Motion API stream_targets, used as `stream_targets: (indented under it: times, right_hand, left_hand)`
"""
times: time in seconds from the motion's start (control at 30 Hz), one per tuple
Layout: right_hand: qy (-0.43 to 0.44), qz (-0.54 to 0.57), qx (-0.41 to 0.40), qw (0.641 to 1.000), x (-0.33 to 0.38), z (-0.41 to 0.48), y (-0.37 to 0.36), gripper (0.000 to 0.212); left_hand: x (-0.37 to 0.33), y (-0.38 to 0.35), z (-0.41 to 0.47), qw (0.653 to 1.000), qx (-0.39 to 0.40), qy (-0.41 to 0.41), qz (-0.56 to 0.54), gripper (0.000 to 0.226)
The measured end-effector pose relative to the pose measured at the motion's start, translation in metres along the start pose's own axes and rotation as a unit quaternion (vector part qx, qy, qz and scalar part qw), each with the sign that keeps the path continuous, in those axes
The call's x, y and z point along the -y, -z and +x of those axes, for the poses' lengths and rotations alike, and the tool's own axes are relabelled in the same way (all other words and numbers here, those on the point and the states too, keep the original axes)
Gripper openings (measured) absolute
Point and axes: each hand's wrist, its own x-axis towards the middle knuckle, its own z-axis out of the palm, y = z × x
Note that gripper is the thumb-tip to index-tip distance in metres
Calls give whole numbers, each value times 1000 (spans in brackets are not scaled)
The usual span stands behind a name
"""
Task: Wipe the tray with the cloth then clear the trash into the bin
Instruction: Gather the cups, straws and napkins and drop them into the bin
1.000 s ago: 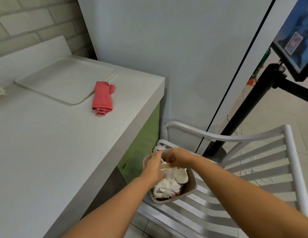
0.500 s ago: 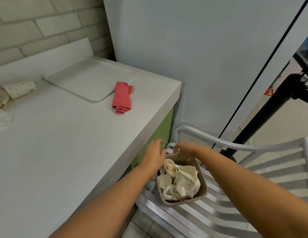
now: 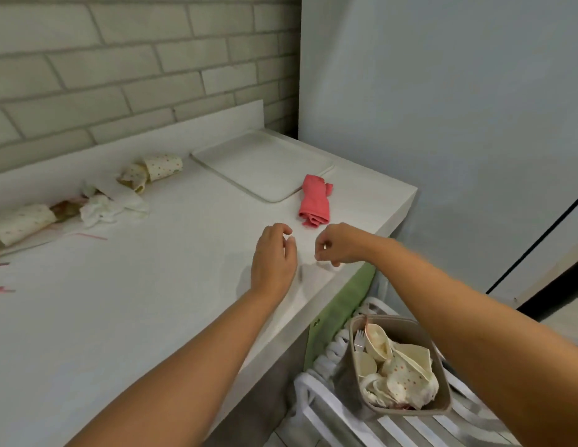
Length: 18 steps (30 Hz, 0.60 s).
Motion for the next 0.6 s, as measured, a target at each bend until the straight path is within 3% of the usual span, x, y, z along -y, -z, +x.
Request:
stream_targets:
  times: [0.23, 0.6]
  right_hand:
    - [110, -30, -5, 993, 104, 32, -18, 15]
    - [239, -65, 43, 968, 281, 80, -74, 21]
  left_hand:
    - [72, 98, 3, 990, -63, 87, 92, 22]
    - [194, 271, -29, 935, -105, 243, 236, 27]
